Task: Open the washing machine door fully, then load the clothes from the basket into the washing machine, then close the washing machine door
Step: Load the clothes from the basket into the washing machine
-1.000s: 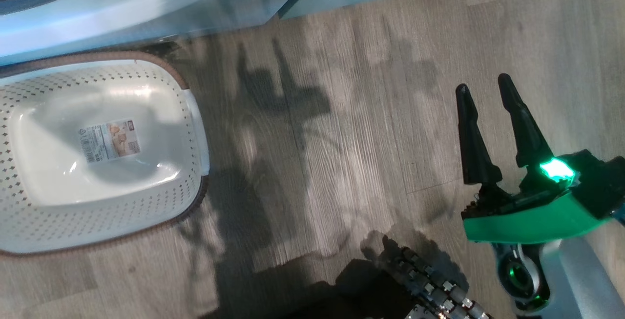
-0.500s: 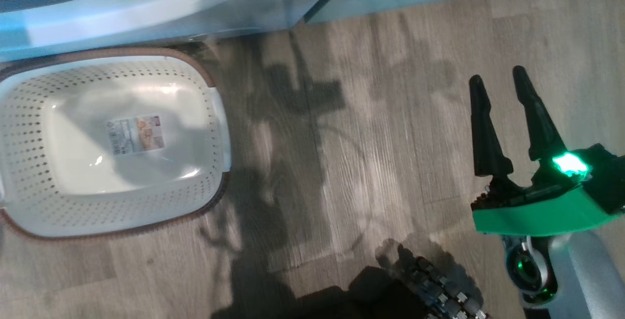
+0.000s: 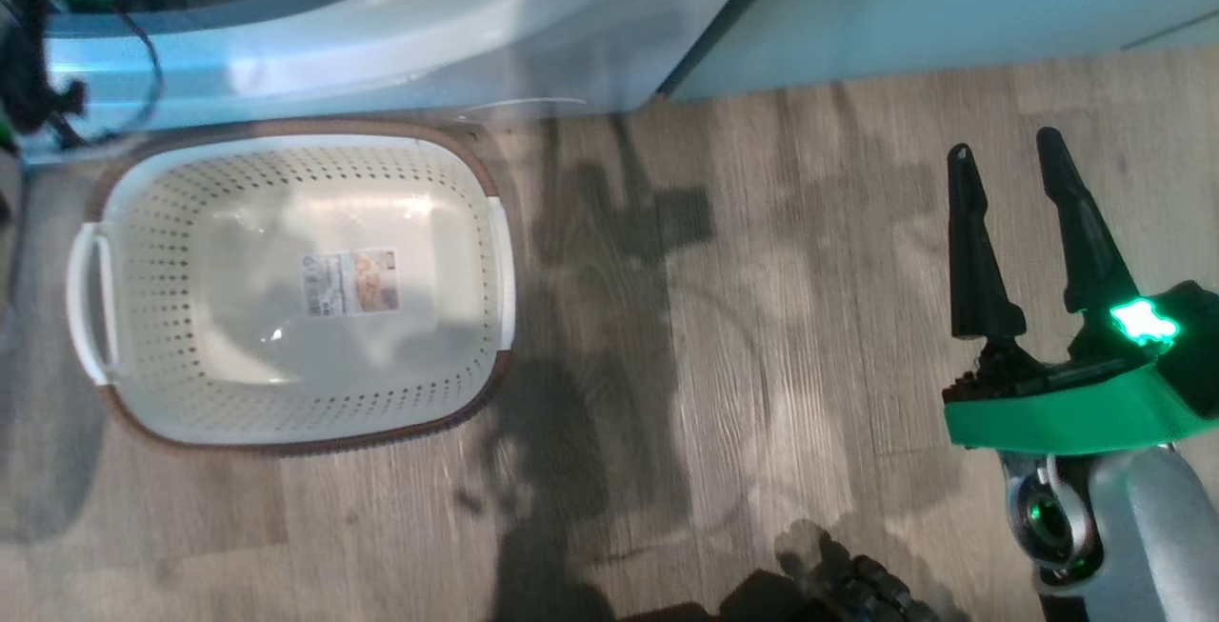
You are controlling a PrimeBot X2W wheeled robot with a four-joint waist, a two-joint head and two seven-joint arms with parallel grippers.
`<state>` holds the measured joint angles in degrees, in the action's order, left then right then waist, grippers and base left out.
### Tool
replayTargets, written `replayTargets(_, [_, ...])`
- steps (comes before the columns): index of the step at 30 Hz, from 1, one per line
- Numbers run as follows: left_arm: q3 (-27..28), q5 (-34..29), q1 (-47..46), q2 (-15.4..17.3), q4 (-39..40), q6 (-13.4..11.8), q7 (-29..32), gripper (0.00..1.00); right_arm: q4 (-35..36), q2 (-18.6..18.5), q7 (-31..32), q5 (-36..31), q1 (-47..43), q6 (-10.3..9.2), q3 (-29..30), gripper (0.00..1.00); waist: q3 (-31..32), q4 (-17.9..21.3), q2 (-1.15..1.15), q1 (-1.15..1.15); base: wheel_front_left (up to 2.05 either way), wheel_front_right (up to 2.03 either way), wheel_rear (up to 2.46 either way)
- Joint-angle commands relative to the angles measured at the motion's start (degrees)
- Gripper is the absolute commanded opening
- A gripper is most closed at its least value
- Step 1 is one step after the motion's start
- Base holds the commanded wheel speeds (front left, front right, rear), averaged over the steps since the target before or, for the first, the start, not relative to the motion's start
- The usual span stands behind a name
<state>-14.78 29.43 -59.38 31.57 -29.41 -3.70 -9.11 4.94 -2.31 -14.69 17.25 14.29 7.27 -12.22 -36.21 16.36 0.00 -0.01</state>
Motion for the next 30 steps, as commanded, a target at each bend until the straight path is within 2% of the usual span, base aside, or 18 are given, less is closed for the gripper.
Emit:
replayTargets(1, [2.18, 0.13, 1.05, 2.44, 3.25, -0.88, -0.81, 1.00, 1.55, -0.56, -0.31, -0.47, -1.59, 0.22, -0.44, 1.00, 1.15, -1.01, 0.00, 0.01, 0.00, 0.00, 0.00])
replayTargets(8, [4.00, 0.29, 16.61, 1.81, 18.02, -7.26, -3.10, 1.00, 1.26, -0.56, -0.31, -2.19, -2.63, 0.22, -0.09, 1.00, 4.29, -2.81, 0.00, 0.01, 0.00, 0.00, 0.00])
replayTargets(9, [4.72, 0.39, 21.46, 1.54, 21.89, -9.21, -3.50, 1.00, 1.07, -0.56, -0.31, -2.60, -2.89, 0.22, 0.01, 1.00, 5.33, -3.27, 0.00, 0.01, 0.00, 0.00, 0.00])
replayTargets(11, [5.40, 0.60, 26.13, 1.10, 25.37, -11.03, -3.80, 1.00, 0.94, -0.56, -0.31, -3.07, -3.25, 0.22, 0.15, 1.00, 6.45, -3.83, 0.00, 0.01, 0.00, 0.00, 0.00])
replayTargets(16, [6.02, 0.12, 36.07, -0.14, 32.53, -14.32, -4.62, 1.00, 0.25, -0.56, -0.31, -4.56, -4.55, 0.22, 0.55, 1.00, 9.53, -5.70, 0.00, 0.01, 0.00, 0.00, 0.00])
replayTargets(22, [4.55, -1.04, 44.17, -2.57, 37.88, -16.21, -5.26, 1.00, -0.63, -0.56, -0.31, -6.47, -6.32, 0.22, 1.02, 1.00, 13.37, -8.46, 0.00, 0.01, 0.00, 0.00, 0.00])
replayTargets(30, [3.53, -1.94, 51.47, -5.66, 39.56, -16.34, -5.76, 1.00, -2.09, -0.56, -0.31, -8.00, -9.55, 0.22, 1.28, 1.00, 19.75, -11.00, 0.00, 0.01, 0.00, 0.00, 0.00])
